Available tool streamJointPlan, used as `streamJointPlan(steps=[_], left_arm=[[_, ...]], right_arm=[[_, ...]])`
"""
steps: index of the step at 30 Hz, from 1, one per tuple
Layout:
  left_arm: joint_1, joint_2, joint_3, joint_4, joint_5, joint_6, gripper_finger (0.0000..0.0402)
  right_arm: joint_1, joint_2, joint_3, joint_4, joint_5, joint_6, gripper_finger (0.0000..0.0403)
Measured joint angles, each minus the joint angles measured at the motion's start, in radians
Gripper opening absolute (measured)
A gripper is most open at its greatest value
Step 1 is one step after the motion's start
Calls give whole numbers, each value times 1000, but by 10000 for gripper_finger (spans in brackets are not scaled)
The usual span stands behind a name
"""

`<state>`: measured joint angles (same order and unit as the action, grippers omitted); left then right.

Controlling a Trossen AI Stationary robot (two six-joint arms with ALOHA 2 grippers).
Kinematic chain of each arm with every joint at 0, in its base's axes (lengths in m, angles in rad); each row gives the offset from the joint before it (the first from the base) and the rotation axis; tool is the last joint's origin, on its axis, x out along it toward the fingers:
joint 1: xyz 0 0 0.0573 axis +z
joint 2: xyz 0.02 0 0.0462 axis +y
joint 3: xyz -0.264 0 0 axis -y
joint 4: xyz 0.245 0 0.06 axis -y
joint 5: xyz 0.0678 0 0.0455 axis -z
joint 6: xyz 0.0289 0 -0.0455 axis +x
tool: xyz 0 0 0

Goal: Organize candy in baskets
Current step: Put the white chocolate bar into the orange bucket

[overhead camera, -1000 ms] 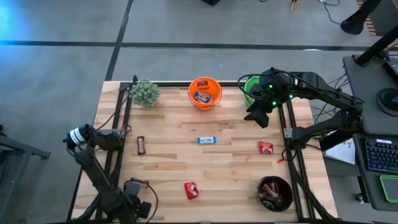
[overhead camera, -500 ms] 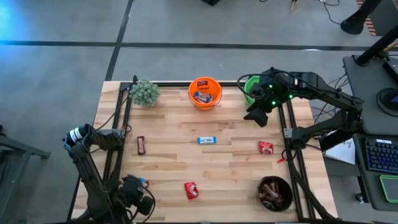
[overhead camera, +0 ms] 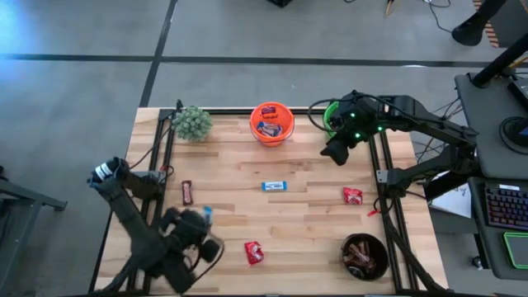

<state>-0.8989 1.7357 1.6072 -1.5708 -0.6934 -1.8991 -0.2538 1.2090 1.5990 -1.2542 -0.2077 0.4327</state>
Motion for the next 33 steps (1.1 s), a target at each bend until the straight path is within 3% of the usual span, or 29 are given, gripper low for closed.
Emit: streamJointPlan(steps=[7,12,20,33], left_arm=[[205,-58,-6,0,-151,298,14],[343,-122,-1,0,-280,464,11],[505,-236,0,87,-312,795,10],[730,-321,0,248,-355,1172,9]], right_arm=[[1,5,0,1,7,25,216],[0,0,0,-23,111,16,216],[-2,2,0,-35,144,-45,216],[-2,3,0,-54,408,-90,216]])
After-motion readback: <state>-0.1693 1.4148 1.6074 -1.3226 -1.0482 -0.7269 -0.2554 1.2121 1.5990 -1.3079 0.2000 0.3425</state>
